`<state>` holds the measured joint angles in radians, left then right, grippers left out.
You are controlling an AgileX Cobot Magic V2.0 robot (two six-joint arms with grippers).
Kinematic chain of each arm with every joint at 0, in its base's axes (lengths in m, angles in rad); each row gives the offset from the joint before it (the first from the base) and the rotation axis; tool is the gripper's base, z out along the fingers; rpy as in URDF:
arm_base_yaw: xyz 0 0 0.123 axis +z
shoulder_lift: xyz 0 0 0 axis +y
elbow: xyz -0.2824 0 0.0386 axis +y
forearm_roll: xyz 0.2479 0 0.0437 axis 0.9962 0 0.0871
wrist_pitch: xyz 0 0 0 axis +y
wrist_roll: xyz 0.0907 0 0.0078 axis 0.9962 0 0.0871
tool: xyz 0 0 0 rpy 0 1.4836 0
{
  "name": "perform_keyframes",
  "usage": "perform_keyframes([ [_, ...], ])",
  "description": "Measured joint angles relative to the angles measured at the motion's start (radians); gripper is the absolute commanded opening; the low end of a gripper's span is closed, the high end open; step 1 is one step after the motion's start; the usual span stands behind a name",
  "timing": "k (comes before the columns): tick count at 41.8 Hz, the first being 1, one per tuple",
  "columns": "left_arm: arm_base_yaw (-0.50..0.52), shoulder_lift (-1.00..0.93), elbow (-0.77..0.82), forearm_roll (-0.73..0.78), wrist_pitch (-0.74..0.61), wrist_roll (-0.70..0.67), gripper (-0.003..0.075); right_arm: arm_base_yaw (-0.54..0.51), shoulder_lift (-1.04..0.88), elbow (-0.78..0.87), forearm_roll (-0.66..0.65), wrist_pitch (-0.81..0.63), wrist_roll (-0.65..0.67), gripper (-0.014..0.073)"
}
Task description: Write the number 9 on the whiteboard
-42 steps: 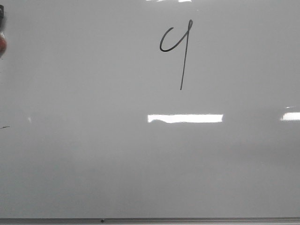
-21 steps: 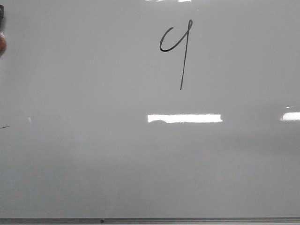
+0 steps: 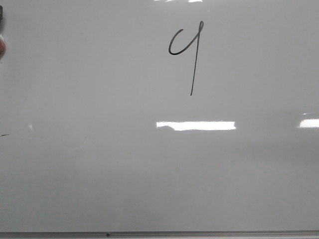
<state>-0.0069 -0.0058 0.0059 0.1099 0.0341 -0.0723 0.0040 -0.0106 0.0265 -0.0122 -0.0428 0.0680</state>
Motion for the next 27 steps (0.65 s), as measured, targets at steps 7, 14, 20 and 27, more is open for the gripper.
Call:
perform_keyframes([
  [7,0.0,0.0,0.0,0.0,0.0,0.0,-0.0019,-0.014,0.0,0.0,0.0,0.0,0.0,-0.0068],
  [14,0.0,0.0,0.0,0.0,0.0,0.0,-0.0019,0.001,0.0,0.0,0.0,0.0,0.0,-0.0068],
  [20,0.0,0.0,0.0,0.0,0.0,0.0,-0.0019,0.003,0.0,0.0,0.0,0.0,0.0,-0.0068],
  [27,0.0,0.0,0.0,0.0,0.0,0.0,-0.0019,0.003,0.0,0.0,0.0,0.0,0.0,-0.0068],
])
